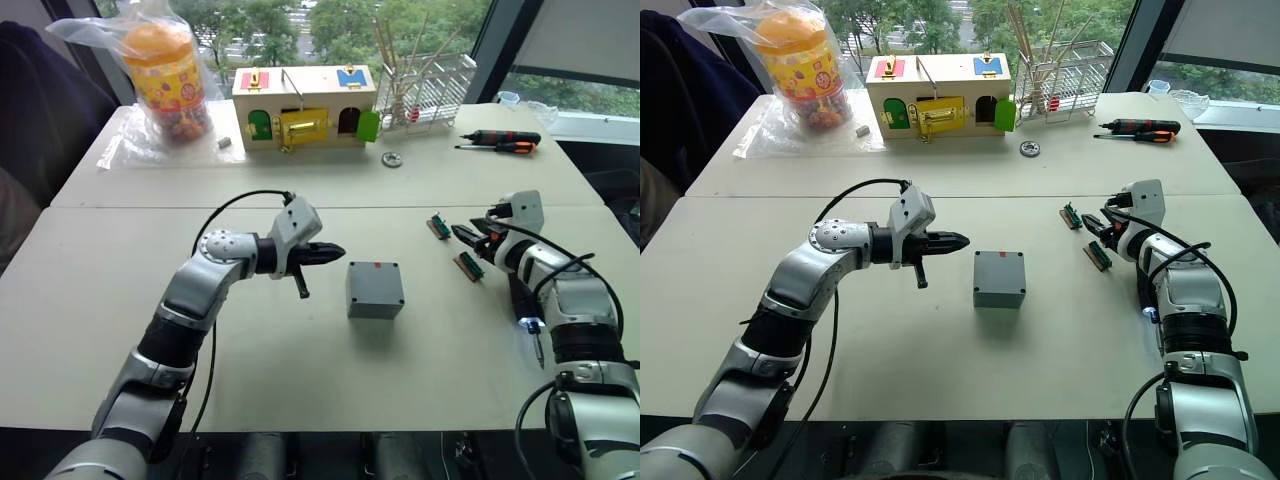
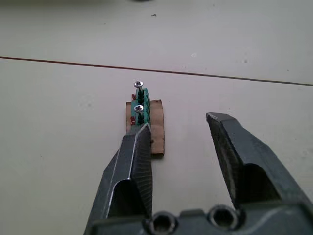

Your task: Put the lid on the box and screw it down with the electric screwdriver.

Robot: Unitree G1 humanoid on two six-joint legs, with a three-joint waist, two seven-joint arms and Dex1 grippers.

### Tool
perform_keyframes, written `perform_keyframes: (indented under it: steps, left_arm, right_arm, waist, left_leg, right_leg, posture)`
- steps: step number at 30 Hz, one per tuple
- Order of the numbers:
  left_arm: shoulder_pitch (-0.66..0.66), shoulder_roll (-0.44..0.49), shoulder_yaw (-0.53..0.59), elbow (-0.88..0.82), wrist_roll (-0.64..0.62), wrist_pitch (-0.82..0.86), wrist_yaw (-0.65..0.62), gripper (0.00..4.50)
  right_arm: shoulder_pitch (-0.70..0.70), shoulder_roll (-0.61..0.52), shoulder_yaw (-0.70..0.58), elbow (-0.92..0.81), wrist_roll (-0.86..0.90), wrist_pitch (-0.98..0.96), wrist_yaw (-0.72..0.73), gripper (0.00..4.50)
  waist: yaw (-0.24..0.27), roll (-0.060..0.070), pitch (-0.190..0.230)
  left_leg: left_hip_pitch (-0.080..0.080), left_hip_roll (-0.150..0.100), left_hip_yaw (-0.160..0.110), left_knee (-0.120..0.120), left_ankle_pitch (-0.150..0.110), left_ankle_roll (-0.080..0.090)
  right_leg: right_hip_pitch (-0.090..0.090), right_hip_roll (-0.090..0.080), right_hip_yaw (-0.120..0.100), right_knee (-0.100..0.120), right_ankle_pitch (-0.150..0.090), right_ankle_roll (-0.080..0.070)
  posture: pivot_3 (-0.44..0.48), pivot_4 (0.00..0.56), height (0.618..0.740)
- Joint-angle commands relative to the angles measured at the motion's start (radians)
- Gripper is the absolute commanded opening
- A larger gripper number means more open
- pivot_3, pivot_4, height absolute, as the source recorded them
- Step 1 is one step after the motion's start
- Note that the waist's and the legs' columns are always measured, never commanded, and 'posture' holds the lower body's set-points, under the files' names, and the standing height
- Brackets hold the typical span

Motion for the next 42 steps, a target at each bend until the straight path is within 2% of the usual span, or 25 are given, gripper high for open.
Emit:
perform_keyframes:
  steps: [1, 14, 26, 29, 31, 42]
  left_arm:
    - [0.002, 0.01, -0.006, -0.051, -0.012, 0.009, 0.005, 0.0]
    - [0.007, 0.016, -0.034, -0.045, -0.004, 0.003, 0.013, 0.0]
    - [0.015, 0.022, -0.046, -0.04, 0.004, 0.0, 0.02, 0.0]
    - [0.017, 0.024, -0.047, -0.042, 0.005, 0.0, 0.023, 0.0]
    - [0.018, 0.025, -0.048, -0.043, 0.005, 0.0, 0.024, 0.0]
    - [0.016, 0.027, -0.052, -0.039, 0.003, -0.006, 0.029, 0.0]
  right_arm:
    - [-0.035, 0.023, -0.016, 0.019, 0.0, -0.05, -0.004, 1.71]
    - [-0.041, 0.051, -0.018, 0.017, 0.005, -0.057, -0.005, 1.71]
    - [-0.082, 0.073, -0.007, 0.082, -0.01, -0.082, -0.011, 1.71]
    - [-0.079, 0.074, -0.003, 0.085, -0.011, -0.082, -0.009, 0.95]
    - [-0.075, 0.075, -0.002, 0.083, -0.013, -0.079, -0.008, 0.04]
    - [-0.062, 0.082, -0.022, 0.039, 0.007, -0.062, -0.007, 0.04]
  waist:
    - [0.0, 0.0, 0.0]
    - [0.001, 0.0, 0.0]
    - [0.001, 0.0, 0.0]
    - [0.0, 0.0, 0.0]
    - [0.0, 0.0, 0.0]
    - [0.0, 0.0, 0.0]
  left_leg:
    - [0.0, 0.0, 0.0, 0.0, 0.0, 0.0]
    - [0.0, 0.0, 0.0, 0.0, 0.0, 0.0]
    - [0.0, 0.0, 0.0, 0.0, 0.0, 0.0]
    - [0.0, 0.0, 0.0, 0.0, 0.0, 0.0]
    - [0.0, 0.0, 0.0, 0.0, 0.0, 0.0]
    - [0.0, 0.0, 0.0, 0.0, 0.0, 0.0]
  right_leg:
    - [0.0, 0.0, 0.0, 0.0, 0.0, 0.0]
    - [0.0, 0.0, 0.0, 0.0, 0.0, 0.0]
    - [0.0, 0.0, 0.0, 0.0, 0.0, 0.0]
    - [0.0, 0.0, 0.0, 0.0, 0.0, 0.0]
    - [0.0, 0.0, 0.0, 0.0, 0.0, 0.0]
    - [0.0, 0.0, 0.0, 0.0, 0.0, 0.0]
  posture:
    - [0.0, 0.15, 0.708]
    - [0.0, 0.15, 0.708]
    - [0.0, 0.15, 0.708]
    - [0.0, 0.15, 0.708]
    - [0.0, 0.15, 0.708]
    - [0.0, 0.15, 0.708]
